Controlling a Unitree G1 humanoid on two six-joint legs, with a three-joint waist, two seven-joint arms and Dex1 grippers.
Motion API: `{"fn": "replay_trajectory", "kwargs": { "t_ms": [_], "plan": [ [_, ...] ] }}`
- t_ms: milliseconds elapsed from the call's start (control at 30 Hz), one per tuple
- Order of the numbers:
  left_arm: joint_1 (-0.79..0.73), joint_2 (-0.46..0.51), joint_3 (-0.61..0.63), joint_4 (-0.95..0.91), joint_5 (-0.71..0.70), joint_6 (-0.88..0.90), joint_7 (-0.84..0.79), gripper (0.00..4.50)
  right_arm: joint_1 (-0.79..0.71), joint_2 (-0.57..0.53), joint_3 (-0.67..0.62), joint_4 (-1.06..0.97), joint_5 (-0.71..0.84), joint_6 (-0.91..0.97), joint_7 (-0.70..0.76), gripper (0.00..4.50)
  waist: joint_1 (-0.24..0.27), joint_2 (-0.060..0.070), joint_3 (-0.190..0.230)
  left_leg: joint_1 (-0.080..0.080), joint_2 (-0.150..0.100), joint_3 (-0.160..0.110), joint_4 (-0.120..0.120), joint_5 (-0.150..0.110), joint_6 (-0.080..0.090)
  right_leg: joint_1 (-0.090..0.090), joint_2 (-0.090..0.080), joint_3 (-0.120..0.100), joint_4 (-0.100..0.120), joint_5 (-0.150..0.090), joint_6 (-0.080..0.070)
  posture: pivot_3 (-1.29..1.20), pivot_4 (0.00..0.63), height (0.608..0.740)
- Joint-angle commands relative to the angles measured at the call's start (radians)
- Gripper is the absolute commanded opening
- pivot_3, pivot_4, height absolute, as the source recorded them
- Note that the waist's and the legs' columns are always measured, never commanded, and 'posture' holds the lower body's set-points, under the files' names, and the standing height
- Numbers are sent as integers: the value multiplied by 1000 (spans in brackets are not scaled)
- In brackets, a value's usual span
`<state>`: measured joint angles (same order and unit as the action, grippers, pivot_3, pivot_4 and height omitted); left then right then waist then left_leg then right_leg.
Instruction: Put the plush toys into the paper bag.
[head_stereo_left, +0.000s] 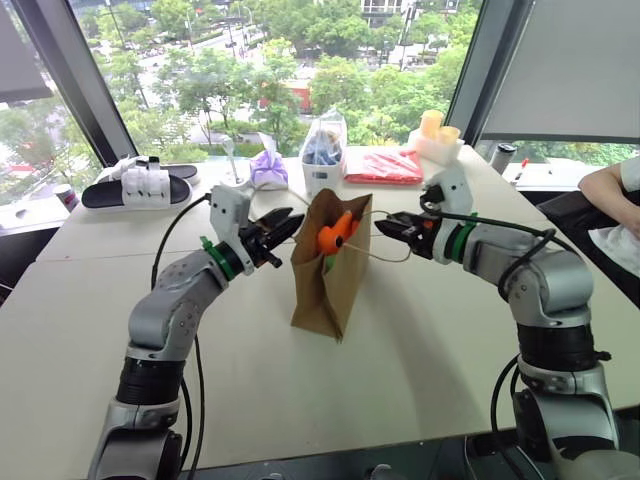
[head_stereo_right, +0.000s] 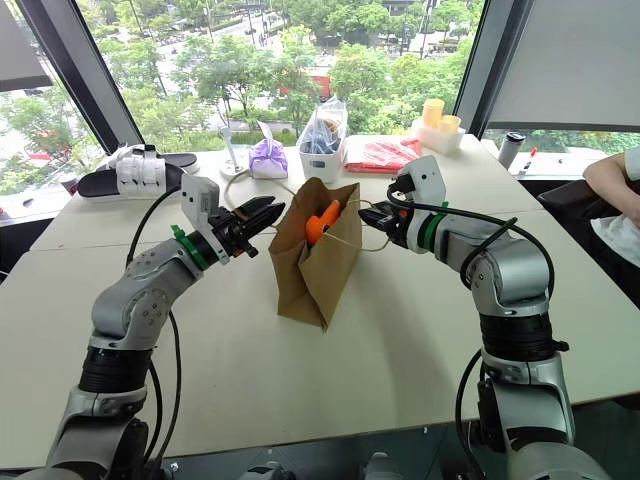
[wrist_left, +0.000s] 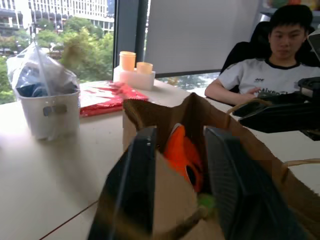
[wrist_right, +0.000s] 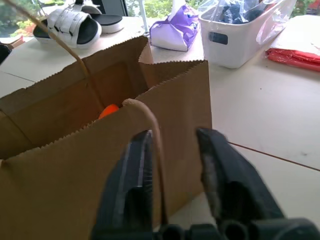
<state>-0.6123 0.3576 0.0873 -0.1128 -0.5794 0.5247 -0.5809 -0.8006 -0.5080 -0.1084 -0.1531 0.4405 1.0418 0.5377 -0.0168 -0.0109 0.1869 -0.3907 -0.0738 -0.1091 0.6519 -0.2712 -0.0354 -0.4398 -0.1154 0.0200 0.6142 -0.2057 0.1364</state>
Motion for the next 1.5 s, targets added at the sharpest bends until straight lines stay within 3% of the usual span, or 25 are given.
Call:
{"fn": "replay_trajectory", "kwargs": {
  "t_ms": [33, 100, 133, 300, 467, 567, 767, 933, 1100, 1233, 1467, 1500],
  "plan": [
    [11, 46, 50, -89, -64, 62, -14, 3365, -37, -35, -56, -71, 48, 0, 13, 3467, -1, 0, 0, 0, 0, 0, 0, 0, 0, 0, 0, 0, 0, 0, 0, 0, 150, 740],
    [18, 66, 77, -105, -101, 99, -10, 4388, -43, -50, -73, -86, 68, 5, 18, 4485, 1, 0, 0, 0, 0, 0, 0, 0, 0, 0, 0, 0, 0, 0, 0, 0, 150, 740],
    [23, 76, 87, -111, -113, 113, -9, 4453, -47, -57, -81, -95, 81, 7, 22, 4498, 1, 0, 0, 0, 0, 0, 0, 0, 0, 0, 0, 0, 0, 0, 0, 0, 150, 740],
    [84, 132, 148, -142, -181, 180, -18, 4453, -109, -85, -150, -138, 164, 50, 13, 4498, 0, 0, 0, 0, 0, -1, 0, 0, 1, 0, 0, 0, 0, 0, 0, 0, 150, 740],
    [190, 170, 174, -164, -221, 210, -50, 4453, -152, -79, -292, -121, 210, 77, -88, 4498, 5, 0, 0, 0, 1, -1, 0, -1, 1, 0, 0, 0, 0, 0, 0, 0, 150, 740],
    [206, 144, 210, -126, -262, 221, -19, 4453, -121, -41, -402, -103, 210, 81, -206, 4498, 9, 0, 0, 0, 0, -1, 0, -1, 1, 2, 0, 0, -1, 0, 0, 0, 150, 740],
    [217, 120, 258, -50, -318, 242, -15, 4453, 19, -32, -481, -174, 274, 131, -262, 4498, 4, 0, 0, 0, 0, 0, 0, -1, 1, 2, -1, 0, 0, 0, 0, 0, 150, 740],
    [243, 130, 211, -18, -331, 278, -92, 4453, 203, -30, -405, -233, 273, 107, -236, 4498, 2, 0, 0, 1, 1, 0, 0, -1, 2, 1, 0, 0, 0, 0, 0, 0, 150, 740],
    [262, 153, 158, -18, -299, 270, -183, 4453, 289, -19, -269, -260, 233, 40, -225, 4498, 1, 0, 0, 1, 1, 2, 0, -1, 2, 1, -1, 1, 0, 0, 0, 0, 150, 740],
    [289, 197, 122, -94, -310, 283, -243, 4453, 321, 17, -177, -248, 212, -16, -219, 4498, 0, 0, 0, 1, 1, 2, 0, -1, 2, 2, 0, 1, 0, 0, 0, 0, 150, 740],
    [296, 204, 119, -105, -311, 282, -255, 4453, 329, 17, -159, -241, 207, -45, -218, 4498, 5, 0, 0, 1, 1, 0, 0, -1, 2, 2, -1, 1, -1, 0, 0, 0, 150, 740],
    [285, 175, 68, -146, -264, 252, -221, 4489, 305, 70, -72, -193, 181, -74, -210, 4254, 4, 0, 0, 1, 1, 0, 0, -1, 2, 2, -1, 0, -1, 0, 0, 0, 150, 740]
  ]
}}
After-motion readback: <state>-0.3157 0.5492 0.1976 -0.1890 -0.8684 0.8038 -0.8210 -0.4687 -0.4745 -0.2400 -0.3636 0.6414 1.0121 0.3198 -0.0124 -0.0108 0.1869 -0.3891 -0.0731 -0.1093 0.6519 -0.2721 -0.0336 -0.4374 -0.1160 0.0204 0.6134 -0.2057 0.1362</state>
